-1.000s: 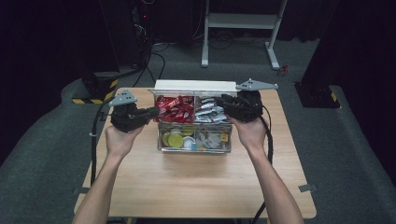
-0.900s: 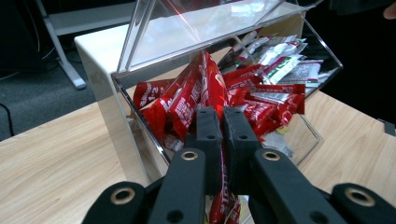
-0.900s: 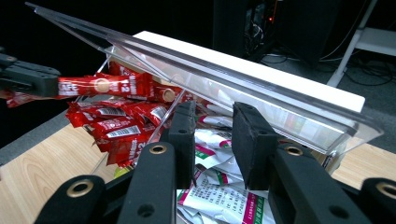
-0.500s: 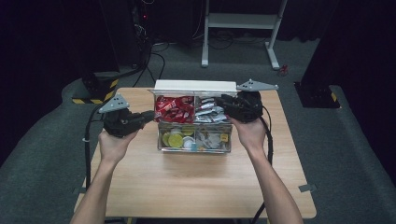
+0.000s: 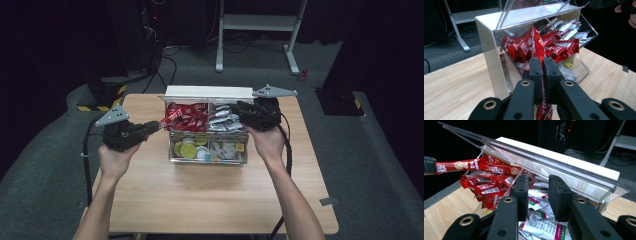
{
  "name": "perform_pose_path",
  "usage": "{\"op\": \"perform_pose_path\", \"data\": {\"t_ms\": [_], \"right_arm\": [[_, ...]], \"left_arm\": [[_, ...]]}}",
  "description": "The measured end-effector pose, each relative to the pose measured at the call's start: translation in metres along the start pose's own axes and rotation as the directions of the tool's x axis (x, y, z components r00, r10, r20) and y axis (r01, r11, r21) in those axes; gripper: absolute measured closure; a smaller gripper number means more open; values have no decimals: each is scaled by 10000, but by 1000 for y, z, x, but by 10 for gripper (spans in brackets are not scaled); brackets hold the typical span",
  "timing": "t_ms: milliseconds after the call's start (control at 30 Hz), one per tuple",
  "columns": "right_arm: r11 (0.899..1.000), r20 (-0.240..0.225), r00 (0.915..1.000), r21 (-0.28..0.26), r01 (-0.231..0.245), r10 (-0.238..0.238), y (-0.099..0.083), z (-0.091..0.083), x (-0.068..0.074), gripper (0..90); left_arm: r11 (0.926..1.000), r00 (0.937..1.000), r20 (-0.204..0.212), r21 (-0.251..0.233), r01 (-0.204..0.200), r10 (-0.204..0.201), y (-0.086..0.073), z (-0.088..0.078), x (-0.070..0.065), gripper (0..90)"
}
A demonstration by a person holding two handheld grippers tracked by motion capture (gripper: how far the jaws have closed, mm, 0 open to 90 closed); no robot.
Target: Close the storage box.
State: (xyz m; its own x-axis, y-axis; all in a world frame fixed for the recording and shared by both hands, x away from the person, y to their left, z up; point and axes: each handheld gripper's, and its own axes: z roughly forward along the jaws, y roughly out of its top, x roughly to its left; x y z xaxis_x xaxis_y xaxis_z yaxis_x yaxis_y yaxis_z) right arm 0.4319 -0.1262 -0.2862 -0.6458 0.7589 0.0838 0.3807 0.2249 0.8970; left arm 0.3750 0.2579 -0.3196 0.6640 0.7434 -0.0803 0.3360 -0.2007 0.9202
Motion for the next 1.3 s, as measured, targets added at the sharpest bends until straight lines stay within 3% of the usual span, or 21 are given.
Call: {"op": "perform_pose_path", "data": {"t_ms": [300, 1300], "right_arm": [[10000, 43, 10000, 16, 50, -50, 1, 0, 0, 696], [10000, -1, 10000, -17, -60, 60, 0, 0, 0, 696]], "left_arm": [[9998, 9999, -108, -172, -57, 56, -2, -9, 1, 866], [9972, 9978, -457, -602, 453, -480, -19, -36, 17, 866]]}}
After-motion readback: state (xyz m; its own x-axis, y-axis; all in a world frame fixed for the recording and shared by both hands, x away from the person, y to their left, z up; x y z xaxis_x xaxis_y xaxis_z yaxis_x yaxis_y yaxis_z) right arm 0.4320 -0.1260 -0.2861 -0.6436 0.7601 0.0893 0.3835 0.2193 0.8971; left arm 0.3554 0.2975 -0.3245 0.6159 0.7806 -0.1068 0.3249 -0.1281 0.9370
